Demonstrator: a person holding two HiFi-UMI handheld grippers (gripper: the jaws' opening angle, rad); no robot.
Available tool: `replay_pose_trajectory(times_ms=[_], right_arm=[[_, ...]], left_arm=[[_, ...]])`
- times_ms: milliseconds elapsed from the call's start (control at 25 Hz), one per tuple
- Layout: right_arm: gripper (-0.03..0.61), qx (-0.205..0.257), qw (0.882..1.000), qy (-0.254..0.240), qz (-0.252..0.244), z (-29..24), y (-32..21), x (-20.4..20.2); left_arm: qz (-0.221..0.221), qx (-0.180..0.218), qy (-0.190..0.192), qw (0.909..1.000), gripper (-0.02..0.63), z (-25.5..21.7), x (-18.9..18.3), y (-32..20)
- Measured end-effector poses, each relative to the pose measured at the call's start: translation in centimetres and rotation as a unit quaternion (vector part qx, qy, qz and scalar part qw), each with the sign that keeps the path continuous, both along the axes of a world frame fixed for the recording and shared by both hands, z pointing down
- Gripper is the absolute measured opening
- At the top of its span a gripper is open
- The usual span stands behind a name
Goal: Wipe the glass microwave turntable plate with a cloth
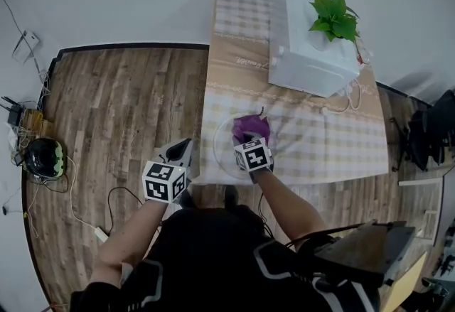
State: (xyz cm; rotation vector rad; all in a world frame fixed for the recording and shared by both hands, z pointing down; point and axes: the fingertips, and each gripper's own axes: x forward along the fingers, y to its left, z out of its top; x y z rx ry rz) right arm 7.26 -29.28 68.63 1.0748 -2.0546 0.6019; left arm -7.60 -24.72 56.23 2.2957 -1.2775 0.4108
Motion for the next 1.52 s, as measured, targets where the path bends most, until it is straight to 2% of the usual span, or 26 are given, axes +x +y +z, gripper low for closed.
replay_pose_trajectory(times_ms=[400,720,880,1080,1280,1360,1520], right_arm=[[0.075,-0.004,0.999,-0.020,-0.047,-0.4,0.2,-5.7],[0.075,0.005,0.997,-0.048,-0.064,-2.0,0.7,-8.3],[0.075,0.026,0.995,-0.083,-0.048,-4.8,0.8,-8.8],[0.075,0.052,0.987,-0.148,-0.032,-9.7,0.9,-9.7],[0.075,0.032,0.973,-0.228,0.010,-11.4,1.6,-9.8],[0.075,0.026,0.976,-0.214,0.010,-10.0,2.0,-9.4],[0.075,0.014,0.990,-0.139,0.018,-5.6,2.3,-7.3]], left_arm=[[-0.023,0.002,0.004,0.9997,0.002,-0.3,-2.2,1.0],[-0.030,0.000,0.006,0.9995,0.002,0.0,-2.8,1.4],[-0.036,0.006,0.014,0.9992,0.002,-0.3,-2.8,1.4],[-0.042,0.006,0.027,0.9987,0.002,0.0,-2.9,1.3],[-0.053,-0.001,0.037,0.9979,0.003,0.5,-3.1,1.1],[-0.059,-0.004,0.043,0.9973,0.002,0.6,-3.2,1.0],[-0.060,-0.006,0.043,0.9973,0.002,0.5,-3.0,1.0]])
